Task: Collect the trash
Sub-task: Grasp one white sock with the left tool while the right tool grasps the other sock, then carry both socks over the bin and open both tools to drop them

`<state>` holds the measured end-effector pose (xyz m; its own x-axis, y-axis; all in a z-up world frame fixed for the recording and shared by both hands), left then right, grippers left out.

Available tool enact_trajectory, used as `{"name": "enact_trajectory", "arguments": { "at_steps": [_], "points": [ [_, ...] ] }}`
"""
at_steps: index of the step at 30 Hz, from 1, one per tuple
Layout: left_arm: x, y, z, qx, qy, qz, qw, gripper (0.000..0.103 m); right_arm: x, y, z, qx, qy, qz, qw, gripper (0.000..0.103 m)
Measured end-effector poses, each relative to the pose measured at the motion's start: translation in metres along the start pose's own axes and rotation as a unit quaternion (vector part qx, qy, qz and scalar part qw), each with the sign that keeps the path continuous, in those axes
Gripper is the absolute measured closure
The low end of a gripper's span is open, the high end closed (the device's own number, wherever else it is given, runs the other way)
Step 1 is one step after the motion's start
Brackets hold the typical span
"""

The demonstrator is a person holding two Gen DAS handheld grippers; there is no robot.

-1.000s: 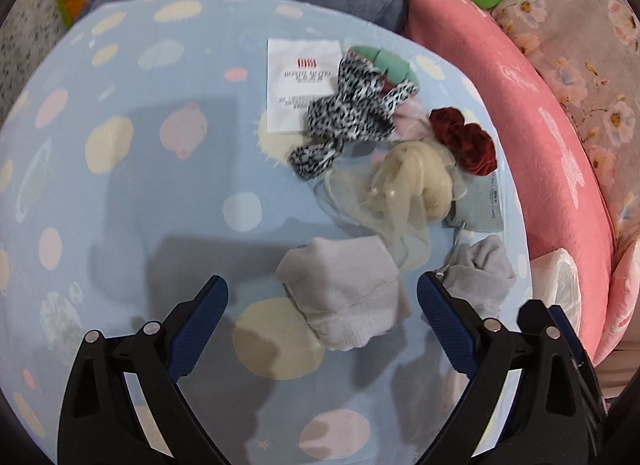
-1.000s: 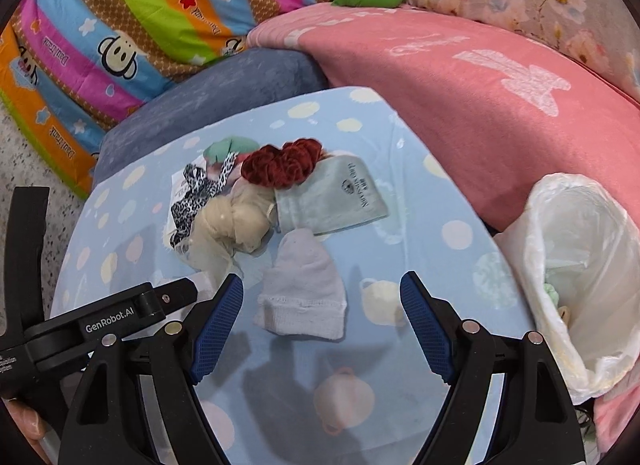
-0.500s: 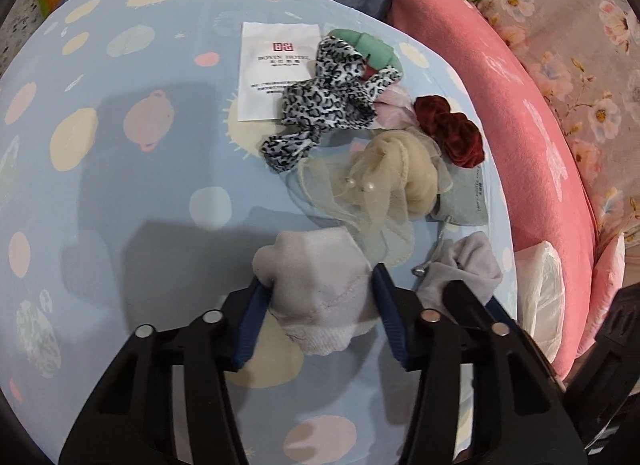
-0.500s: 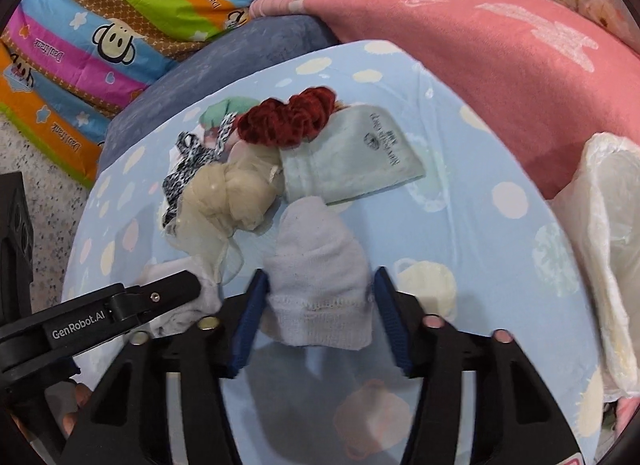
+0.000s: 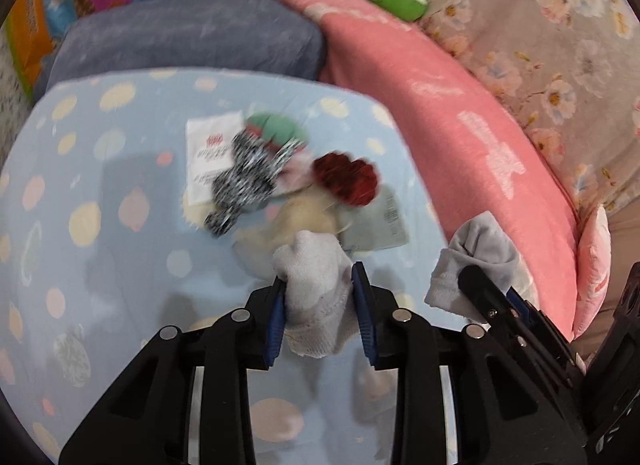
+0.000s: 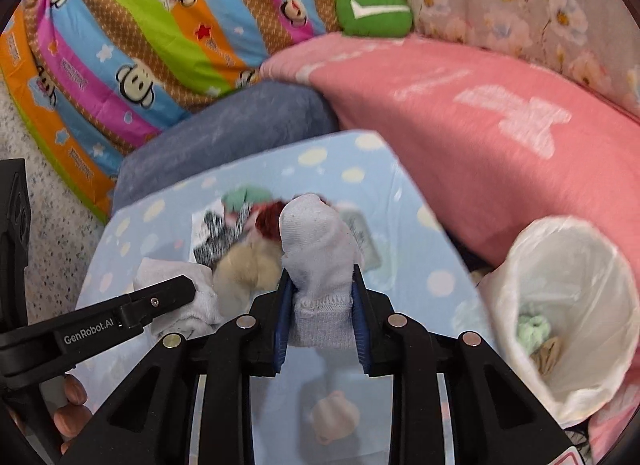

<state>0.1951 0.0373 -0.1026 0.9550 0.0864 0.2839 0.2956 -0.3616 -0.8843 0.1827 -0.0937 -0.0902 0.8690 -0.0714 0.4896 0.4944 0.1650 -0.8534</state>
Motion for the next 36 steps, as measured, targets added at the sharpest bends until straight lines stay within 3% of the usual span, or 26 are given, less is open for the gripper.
{"name": "enact_trajectory", "arguments": {
  "at_steps": [8,15,26,36],
  "points": [
    [0.021,-0.061,-0.096,-0.008,0.102,-0.077,0.9918,0.073,0.036,-0.089,-0.046,-0.025,0.025,-0.083,0.996,0.077],
    [0.021,-0.073,-0.185,-0.028,0.173,-0.101,0.9794,0.073,0.043,-0.144,-0.11,-0.058,0.067,-0.13,0.988,0.077],
    [-0.012,-0.029,-0.292,-0.068,0.262,-0.062,0.9607,0.073,0.001,-0.15,-0.216,-0.093,0.152,-0.122,0.976,0.077],
    [-0.029,0.007,-0.331,-0.095,0.294,-0.029,0.9507,0.072,-0.019,-0.133,-0.26,-0.105,0.189,-0.103,0.971,0.077]
  ]
}}
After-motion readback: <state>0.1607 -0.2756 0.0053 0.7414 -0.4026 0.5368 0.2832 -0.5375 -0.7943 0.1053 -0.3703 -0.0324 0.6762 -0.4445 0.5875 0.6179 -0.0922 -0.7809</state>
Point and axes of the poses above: each gripper's, at about its wrist camera, not at the fingertips, and y roughly the way its jaws point, z to its left, x to its top, the point moved 9 cm from there along y, roughly the way its jaws point, and after that the axes turned 14 degrees about z, right-handed, at the moved point
